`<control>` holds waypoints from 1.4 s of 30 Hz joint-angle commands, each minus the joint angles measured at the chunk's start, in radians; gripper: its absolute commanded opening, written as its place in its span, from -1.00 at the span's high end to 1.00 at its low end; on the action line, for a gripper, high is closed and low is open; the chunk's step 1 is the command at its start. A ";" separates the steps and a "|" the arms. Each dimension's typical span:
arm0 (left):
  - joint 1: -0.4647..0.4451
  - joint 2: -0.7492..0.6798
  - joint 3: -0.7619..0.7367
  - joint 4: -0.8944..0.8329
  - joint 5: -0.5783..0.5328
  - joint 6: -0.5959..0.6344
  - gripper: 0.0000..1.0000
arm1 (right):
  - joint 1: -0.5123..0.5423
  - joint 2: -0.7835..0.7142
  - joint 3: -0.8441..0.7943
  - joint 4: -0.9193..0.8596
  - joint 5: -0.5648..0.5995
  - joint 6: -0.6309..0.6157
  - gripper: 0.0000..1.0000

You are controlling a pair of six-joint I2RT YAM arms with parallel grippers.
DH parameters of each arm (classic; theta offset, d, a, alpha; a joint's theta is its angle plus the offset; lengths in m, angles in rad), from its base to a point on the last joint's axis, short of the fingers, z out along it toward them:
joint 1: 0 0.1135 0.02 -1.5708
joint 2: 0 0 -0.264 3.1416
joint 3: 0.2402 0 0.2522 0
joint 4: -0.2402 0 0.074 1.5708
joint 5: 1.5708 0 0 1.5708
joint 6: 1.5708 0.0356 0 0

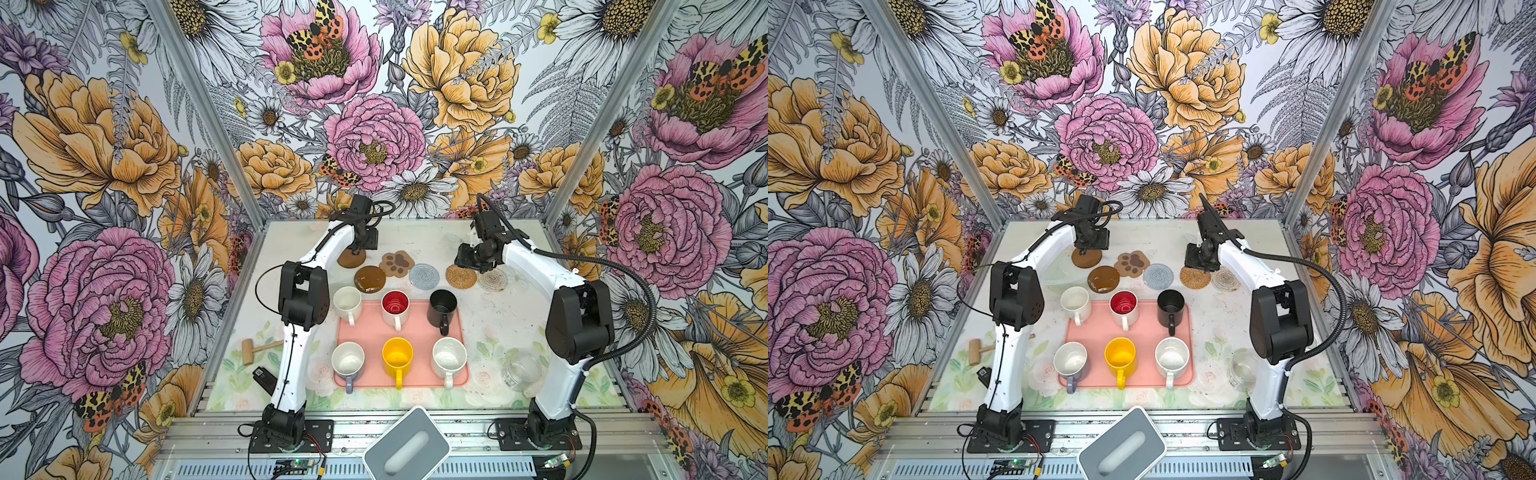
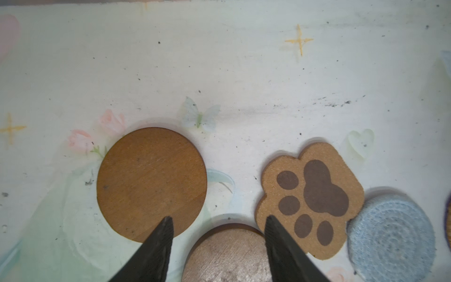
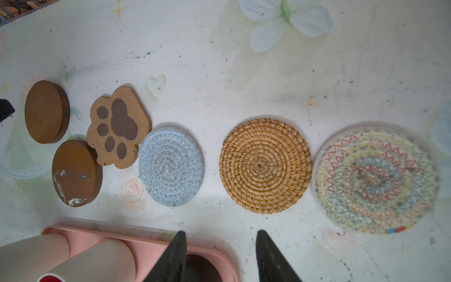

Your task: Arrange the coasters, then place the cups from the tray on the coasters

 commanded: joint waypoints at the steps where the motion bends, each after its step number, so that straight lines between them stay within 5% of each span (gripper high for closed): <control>1: 0.005 0.041 0.056 -0.018 -0.053 0.031 -0.35 | 0.010 -0.058 -0.040 0.066 0.025 0.044 0.01; 11: 0.005 0.122 0.117 -0.028 -0.137 0.045 -0.53 | 0.020 -0.154 -0.237 0.173 0.024 0.114 -0.03; 23: 0.018 0.196 0.177 -0.027 -0.251 0.003 -0.59 | 0.022 -0.179 -0.282 0.208 0.017 0.140 -0.03; 42: 0.086 0.242 0.161 -0.027 -0.117 -0.046 -0.68 | 0.020 -0.181 -0.313 0.219 0.009 0.156 -0.01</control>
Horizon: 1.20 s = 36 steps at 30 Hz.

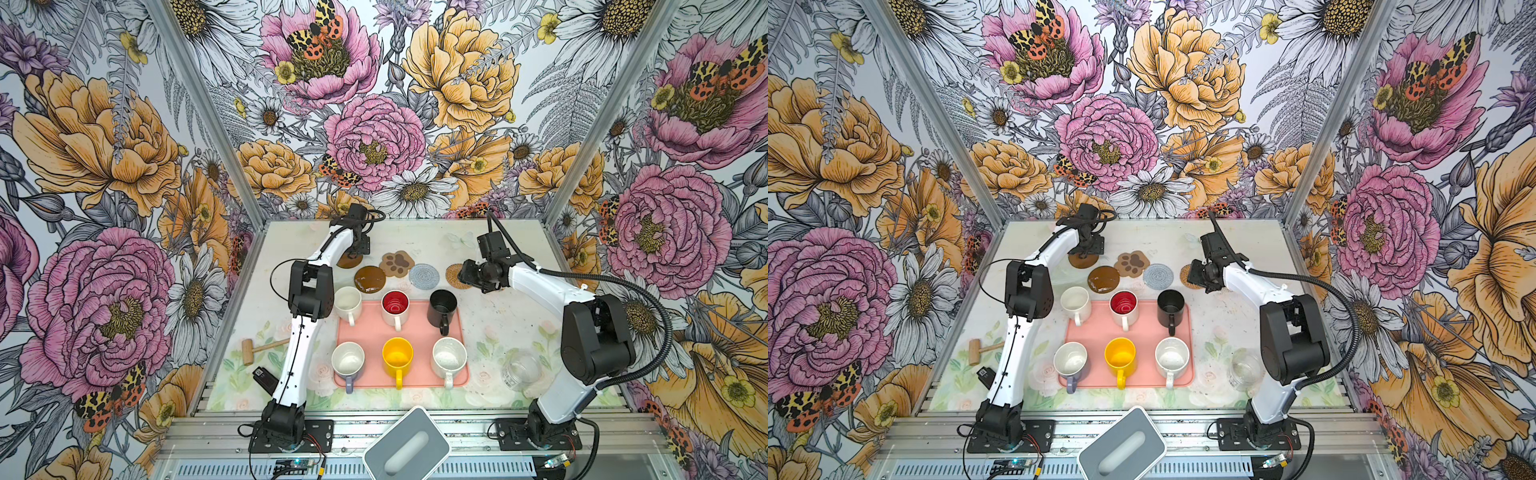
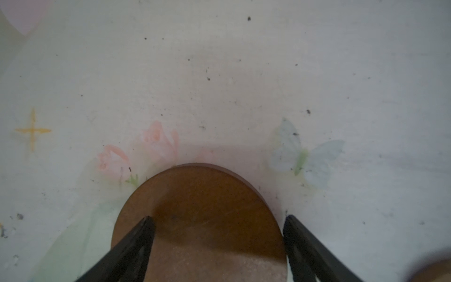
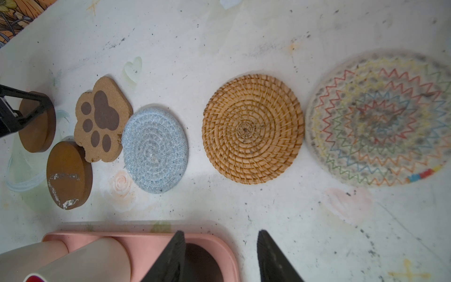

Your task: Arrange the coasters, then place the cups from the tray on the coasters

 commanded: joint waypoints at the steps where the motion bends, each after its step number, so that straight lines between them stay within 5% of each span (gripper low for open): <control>1: 0.022 -0.012 -0.047 0.003 0.042 -0.017 -0.68 | 0.005 -0.034 -0.004 0.022 0.000 0.012 0.00; 26: 0.106 -0.217 -0.451 0.072 0.023 -0.019 -0.63 | 0.005 -0.066 -0.032 0.031 -0.002 0.020 0.02; 36: 0.122 -0.235 -0.474 0.085 -0.025 -0.002 -0.63 | 0.005 -0.103 -0.058 0.033 0.003 0.022 0.02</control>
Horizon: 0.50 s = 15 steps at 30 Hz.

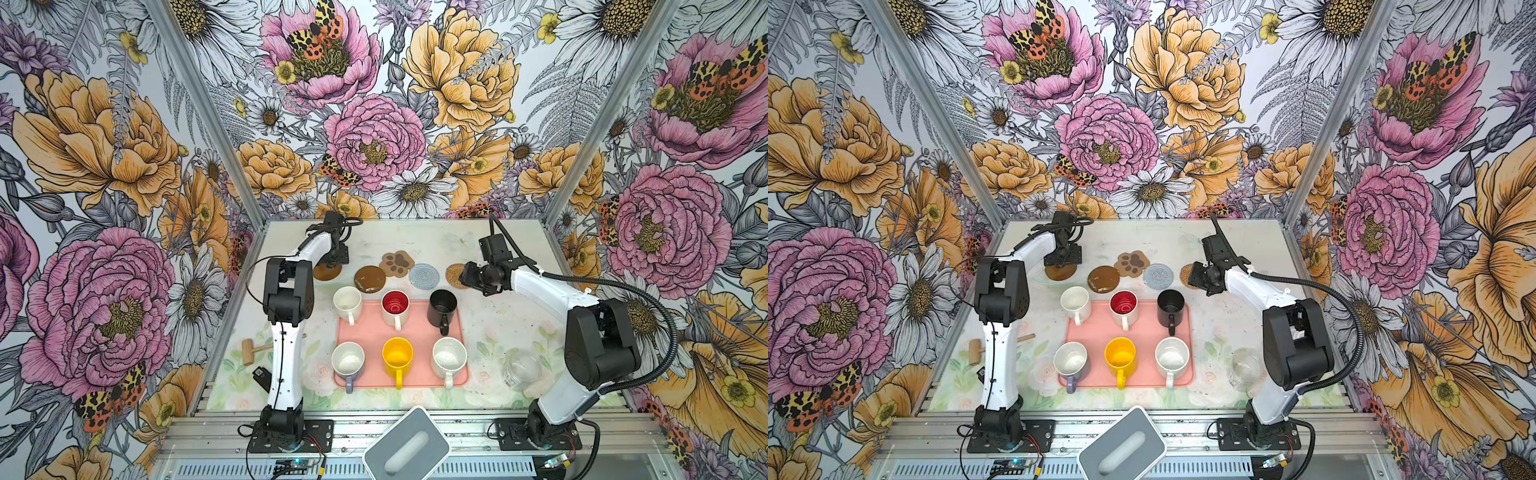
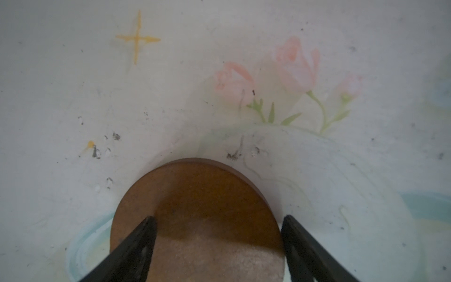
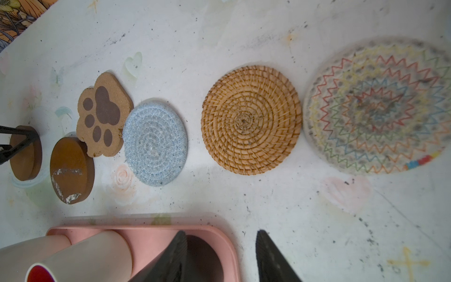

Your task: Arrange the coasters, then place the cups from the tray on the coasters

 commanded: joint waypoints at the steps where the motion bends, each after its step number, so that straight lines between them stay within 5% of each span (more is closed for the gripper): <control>1: 0.015 0.012 -0.038 -0.031 -0.026 0.000 -0.63 | 0.004 -0.060 -0.011 0.021 0.011 0.010 0.02; 15: 0.042 0.015 -0.001 -0.033 -0.013 -0.002 -0.63 | 0.004 -0.086 -0.014 0.022 0.005 0.011 0.02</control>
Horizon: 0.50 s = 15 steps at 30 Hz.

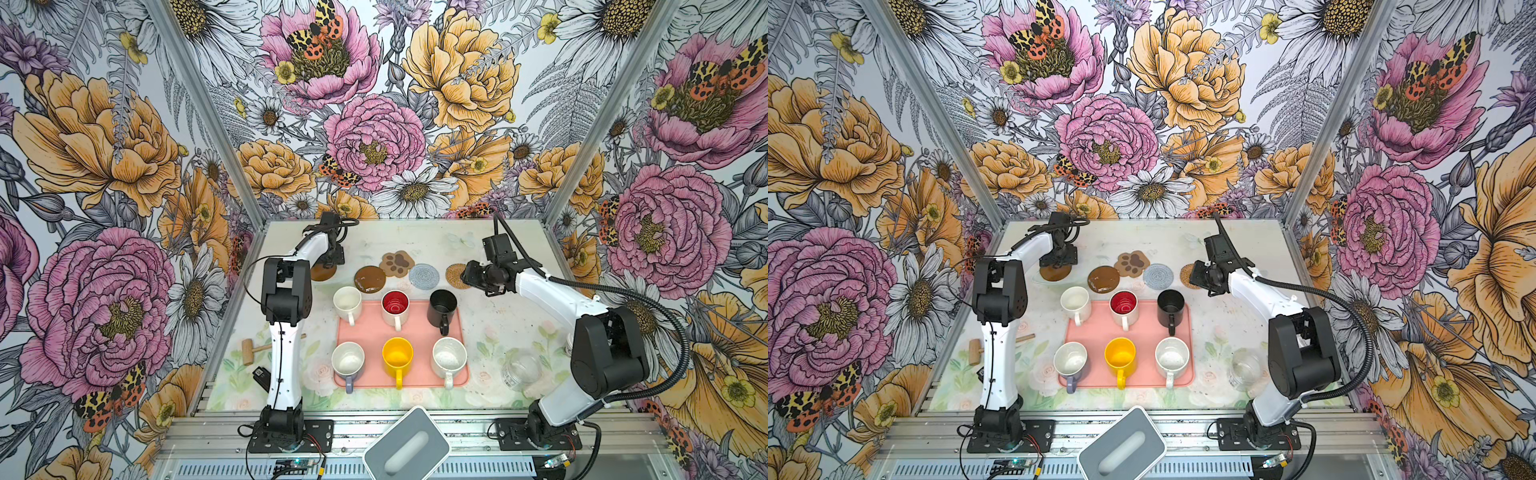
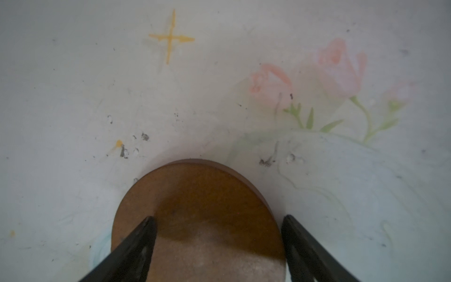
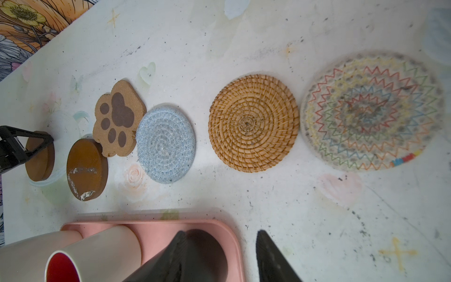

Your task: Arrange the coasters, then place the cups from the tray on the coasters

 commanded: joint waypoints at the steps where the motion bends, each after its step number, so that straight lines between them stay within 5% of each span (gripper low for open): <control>1: 0.016 0.014 0.019 -0.034 0.041 -0.007 -0.63 | 0.005 -0.034 -0.001 0.018 0.004 0.008 0.02; 15: -0.095 -0.085 0.094 -0.039 0.122 0.033 -0.66 | 0.014 -0.018 0.031 0.019 -0.021 0.011 0.02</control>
